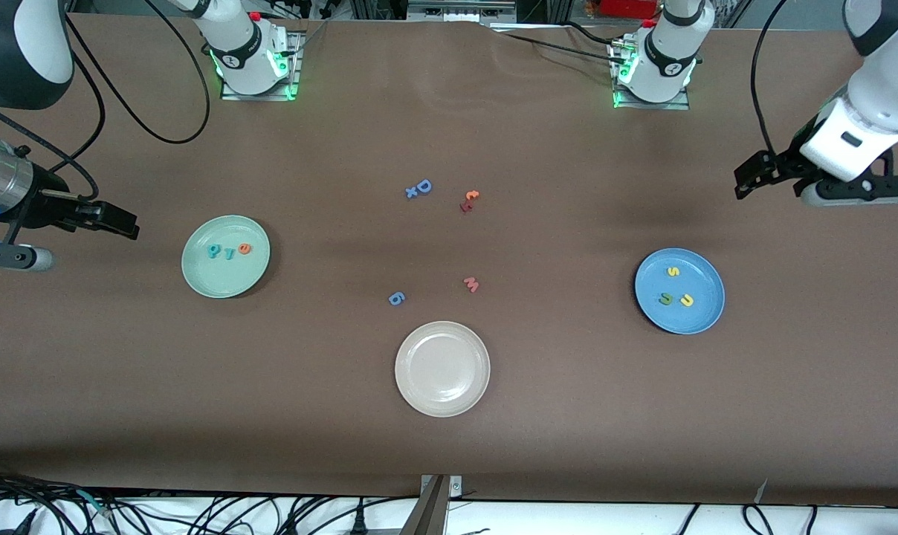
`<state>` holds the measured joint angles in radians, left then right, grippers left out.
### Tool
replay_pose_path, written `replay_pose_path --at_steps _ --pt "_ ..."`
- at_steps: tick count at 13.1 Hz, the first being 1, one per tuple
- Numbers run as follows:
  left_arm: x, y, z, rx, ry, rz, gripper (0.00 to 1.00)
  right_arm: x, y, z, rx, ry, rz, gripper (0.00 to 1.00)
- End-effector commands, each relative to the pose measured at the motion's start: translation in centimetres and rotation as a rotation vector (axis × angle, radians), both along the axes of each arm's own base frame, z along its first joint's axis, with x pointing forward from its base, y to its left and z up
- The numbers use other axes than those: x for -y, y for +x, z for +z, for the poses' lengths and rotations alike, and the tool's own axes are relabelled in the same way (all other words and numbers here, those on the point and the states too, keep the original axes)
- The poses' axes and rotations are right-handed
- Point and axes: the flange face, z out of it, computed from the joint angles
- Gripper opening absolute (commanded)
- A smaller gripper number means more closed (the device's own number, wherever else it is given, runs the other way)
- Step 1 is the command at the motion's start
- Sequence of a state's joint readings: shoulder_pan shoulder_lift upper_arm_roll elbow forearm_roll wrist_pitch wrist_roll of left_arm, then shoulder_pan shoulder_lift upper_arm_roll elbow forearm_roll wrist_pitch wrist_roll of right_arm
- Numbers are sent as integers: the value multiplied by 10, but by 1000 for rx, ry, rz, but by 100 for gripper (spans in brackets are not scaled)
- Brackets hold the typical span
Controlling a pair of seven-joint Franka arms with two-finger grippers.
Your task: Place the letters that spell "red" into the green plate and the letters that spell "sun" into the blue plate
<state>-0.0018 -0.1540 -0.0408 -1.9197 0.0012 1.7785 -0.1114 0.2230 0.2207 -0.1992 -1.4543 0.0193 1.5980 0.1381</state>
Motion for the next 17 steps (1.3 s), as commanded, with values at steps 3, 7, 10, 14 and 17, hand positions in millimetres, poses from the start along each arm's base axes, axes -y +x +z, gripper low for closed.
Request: replay_pose_path --at_steps 3,7,10,14,17 --pt "10 -2 60 19 -17 -7 100 -1 -2 0 7 -10 -6 100" --pt "1 -2 70 0 -37 -4 100 -1 -2 3 16 -9 -4 100" --pt "9 8 51 -28 -28 -22 100 0 -1 5 25 -1 -5 100" --pt "19 8 52 -27 -36 -30 100 0 -1 5 25 -5 0 100" --pt "3 9 51 -27 -42 -8 100 -1 -1 6 27 -7 -4 100"
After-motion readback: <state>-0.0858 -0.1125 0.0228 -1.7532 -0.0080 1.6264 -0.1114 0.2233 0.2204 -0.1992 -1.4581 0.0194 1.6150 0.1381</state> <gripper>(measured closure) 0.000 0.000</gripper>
